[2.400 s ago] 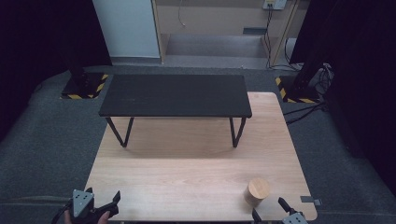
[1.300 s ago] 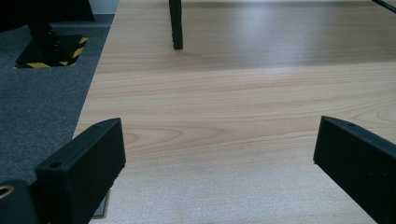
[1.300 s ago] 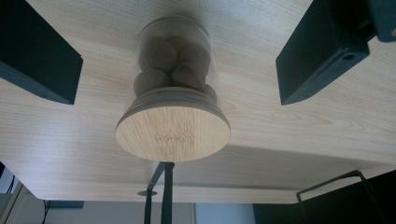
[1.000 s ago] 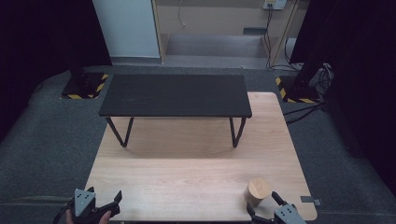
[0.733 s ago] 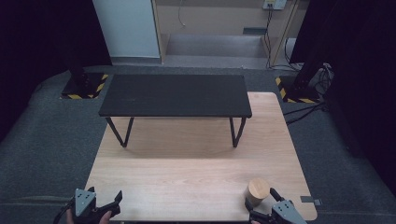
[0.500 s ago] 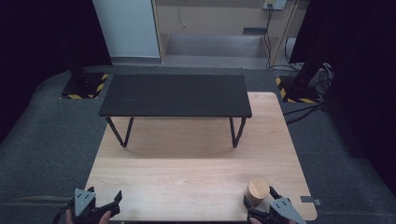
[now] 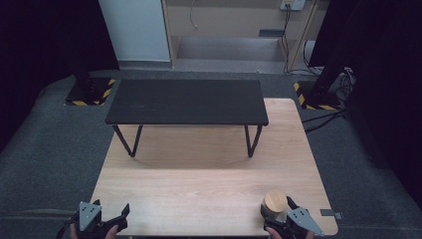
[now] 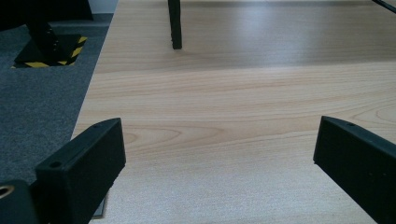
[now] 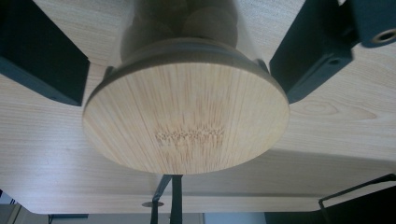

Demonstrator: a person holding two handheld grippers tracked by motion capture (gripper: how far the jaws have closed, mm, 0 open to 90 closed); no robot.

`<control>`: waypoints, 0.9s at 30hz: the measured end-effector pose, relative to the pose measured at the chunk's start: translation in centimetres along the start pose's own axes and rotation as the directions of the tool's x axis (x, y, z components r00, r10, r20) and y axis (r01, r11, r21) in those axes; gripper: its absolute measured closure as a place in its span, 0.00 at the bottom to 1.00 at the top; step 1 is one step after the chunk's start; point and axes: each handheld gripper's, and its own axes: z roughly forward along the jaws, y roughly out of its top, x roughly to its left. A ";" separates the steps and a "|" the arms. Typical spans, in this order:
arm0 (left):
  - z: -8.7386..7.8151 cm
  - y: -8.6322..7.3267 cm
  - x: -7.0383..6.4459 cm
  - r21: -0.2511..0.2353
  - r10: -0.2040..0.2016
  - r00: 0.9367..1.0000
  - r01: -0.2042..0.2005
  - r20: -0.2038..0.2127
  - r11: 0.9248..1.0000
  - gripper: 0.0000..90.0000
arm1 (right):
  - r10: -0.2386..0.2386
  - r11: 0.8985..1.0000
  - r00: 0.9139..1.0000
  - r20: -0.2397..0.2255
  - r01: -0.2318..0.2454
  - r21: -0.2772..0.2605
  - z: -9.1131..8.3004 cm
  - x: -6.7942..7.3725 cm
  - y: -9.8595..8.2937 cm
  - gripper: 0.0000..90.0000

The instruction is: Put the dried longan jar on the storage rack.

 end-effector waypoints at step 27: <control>-0.2 -0.1 0.4 -0.003 -0.006 1.000 0.006 0.002 1.000 0.01 | -0.035 0.998 0.999 0.002 0.035 0.049 0.1 0.3 1.4 0.29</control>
